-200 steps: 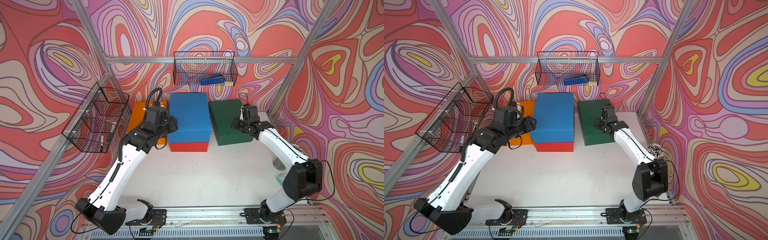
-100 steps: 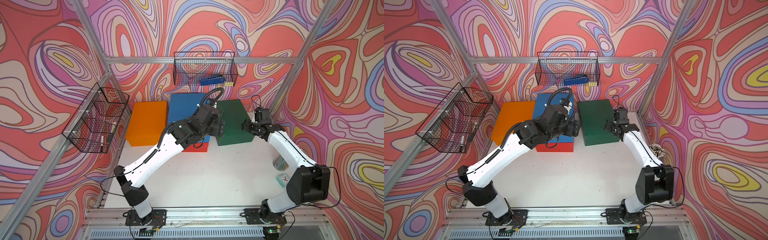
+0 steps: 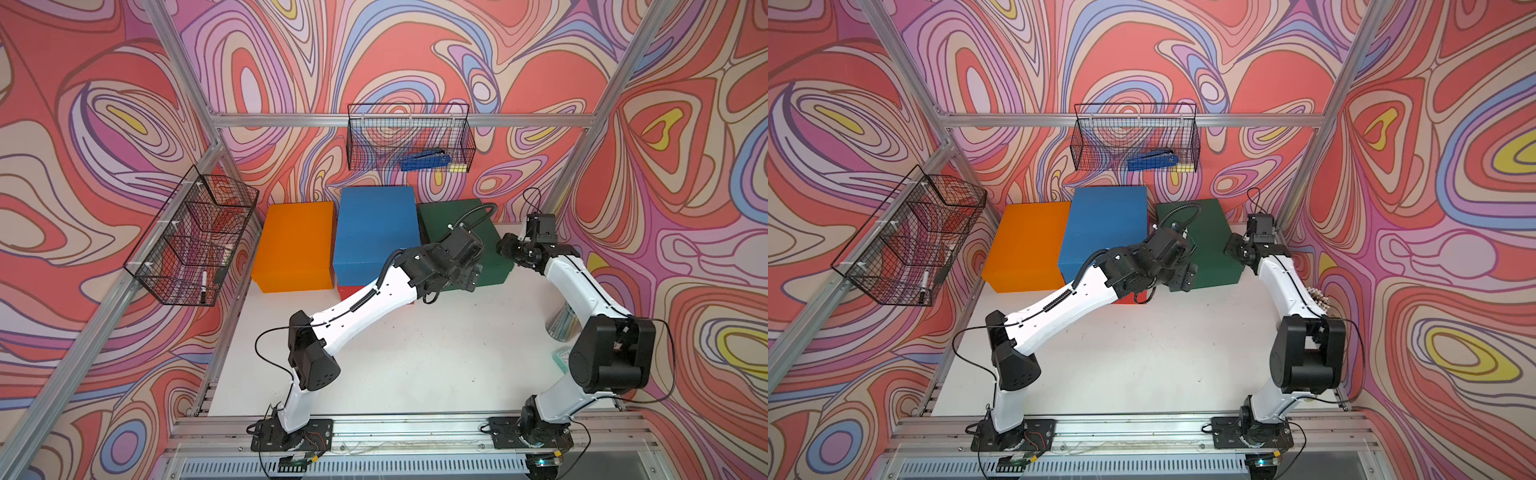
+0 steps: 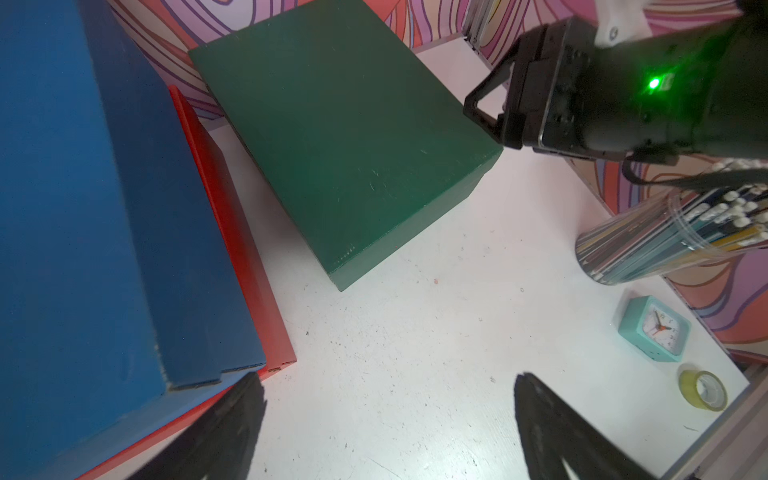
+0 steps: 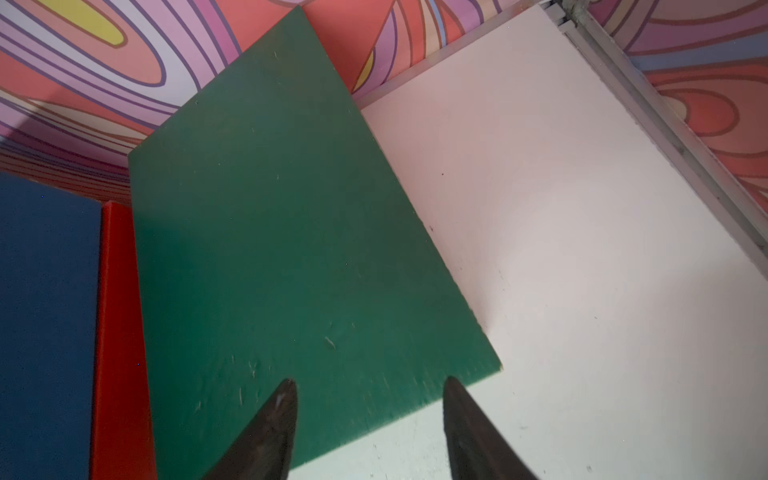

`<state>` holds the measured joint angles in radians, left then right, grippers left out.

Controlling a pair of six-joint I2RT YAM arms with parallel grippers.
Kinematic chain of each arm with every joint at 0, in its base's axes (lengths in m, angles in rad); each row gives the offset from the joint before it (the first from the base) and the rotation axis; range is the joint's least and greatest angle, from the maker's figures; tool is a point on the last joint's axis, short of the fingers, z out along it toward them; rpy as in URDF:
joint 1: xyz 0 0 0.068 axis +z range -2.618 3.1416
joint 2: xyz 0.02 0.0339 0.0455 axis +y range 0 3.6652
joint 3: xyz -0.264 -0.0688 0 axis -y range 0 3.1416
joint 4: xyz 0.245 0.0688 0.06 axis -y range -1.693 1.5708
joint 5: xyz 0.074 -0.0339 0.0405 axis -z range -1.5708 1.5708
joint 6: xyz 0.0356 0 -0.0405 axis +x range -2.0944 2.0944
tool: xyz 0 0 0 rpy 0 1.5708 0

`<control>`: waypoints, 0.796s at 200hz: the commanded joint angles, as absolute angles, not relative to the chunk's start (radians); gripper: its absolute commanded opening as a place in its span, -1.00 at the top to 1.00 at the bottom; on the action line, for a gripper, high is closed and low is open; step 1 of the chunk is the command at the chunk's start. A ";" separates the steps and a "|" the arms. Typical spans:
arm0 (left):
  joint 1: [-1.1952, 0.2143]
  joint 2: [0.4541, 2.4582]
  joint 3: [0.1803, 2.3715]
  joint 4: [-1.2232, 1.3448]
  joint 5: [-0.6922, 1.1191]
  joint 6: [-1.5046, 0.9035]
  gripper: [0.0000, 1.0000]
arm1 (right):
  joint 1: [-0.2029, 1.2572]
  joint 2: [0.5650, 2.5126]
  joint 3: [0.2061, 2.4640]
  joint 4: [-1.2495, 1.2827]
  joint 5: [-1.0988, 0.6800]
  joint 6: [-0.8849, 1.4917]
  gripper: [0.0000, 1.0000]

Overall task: Stack the shoeboxes
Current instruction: Pick up the shoebox from the center of the board.

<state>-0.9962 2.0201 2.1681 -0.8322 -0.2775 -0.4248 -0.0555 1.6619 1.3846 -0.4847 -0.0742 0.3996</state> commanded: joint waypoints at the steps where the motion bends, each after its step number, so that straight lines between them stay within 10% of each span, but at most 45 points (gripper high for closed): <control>1: -0.999 2.078 2.218 -0.843 -0.286 -0.450 -0.98 | -0.071 1.702 1.423 -0.433 -0.111 0.374 -0.16; 159: -0.854 2.389 2.391 -0.799 -0.078 -0.646 -1.00 | -0.120 1.884 1.460 -0.344 -0.146 0.353 -0.32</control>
<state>-0.8364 2.3665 2.3718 -0.8223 -0.1116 -0.6052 -0.1108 1.8729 1.4796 -0.3775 -0.1394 0.3565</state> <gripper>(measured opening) 0.998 0.667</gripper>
